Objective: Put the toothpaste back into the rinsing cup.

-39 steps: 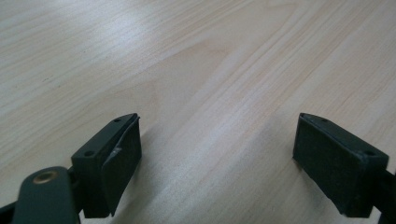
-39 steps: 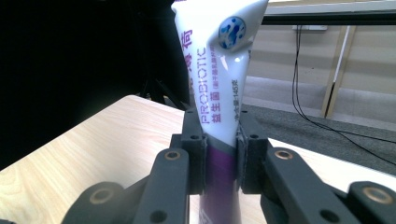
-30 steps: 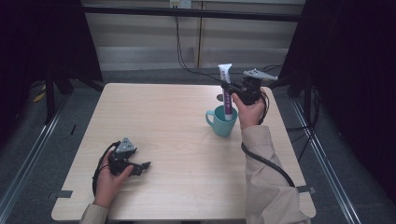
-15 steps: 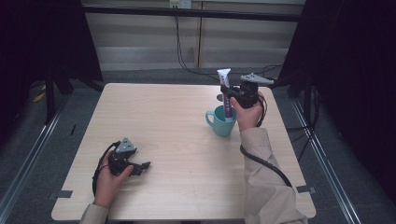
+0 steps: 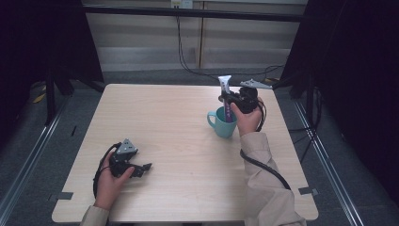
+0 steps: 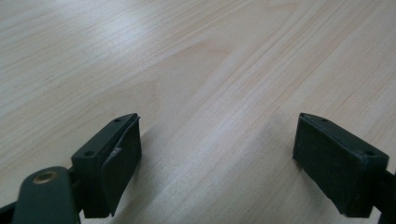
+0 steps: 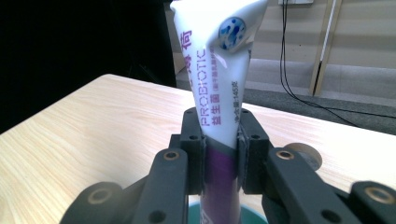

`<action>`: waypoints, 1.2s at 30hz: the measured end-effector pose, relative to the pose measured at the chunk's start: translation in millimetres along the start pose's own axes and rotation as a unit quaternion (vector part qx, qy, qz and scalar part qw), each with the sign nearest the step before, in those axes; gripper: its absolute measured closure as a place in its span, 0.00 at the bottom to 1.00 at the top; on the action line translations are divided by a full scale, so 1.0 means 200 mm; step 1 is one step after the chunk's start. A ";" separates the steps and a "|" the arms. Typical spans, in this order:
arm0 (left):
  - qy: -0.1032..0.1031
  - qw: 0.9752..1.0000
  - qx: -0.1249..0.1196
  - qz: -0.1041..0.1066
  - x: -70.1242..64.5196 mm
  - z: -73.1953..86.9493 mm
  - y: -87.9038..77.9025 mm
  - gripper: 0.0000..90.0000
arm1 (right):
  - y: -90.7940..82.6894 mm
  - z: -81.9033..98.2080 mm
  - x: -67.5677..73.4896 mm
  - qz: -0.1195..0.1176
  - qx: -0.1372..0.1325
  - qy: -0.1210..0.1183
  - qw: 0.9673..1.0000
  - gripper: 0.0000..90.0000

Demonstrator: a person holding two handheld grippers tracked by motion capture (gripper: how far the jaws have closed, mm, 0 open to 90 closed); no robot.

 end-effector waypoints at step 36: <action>0.000 1.000 0.000 0.000 0.00 0.00 0.00 0.17 | -0.02 0.15 -0.04 0.006 0.038 -0.001 0.999 0.83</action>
Point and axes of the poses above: each handheld gripper's, and its own axes: y roughly forward along the jaws, z roughly out of its underside, x roughly to its left, the point moved 10 cm from there along y, roughly forward along the jaws, and after that the axes turned 2 degrees about x, right-handed, at the moved point
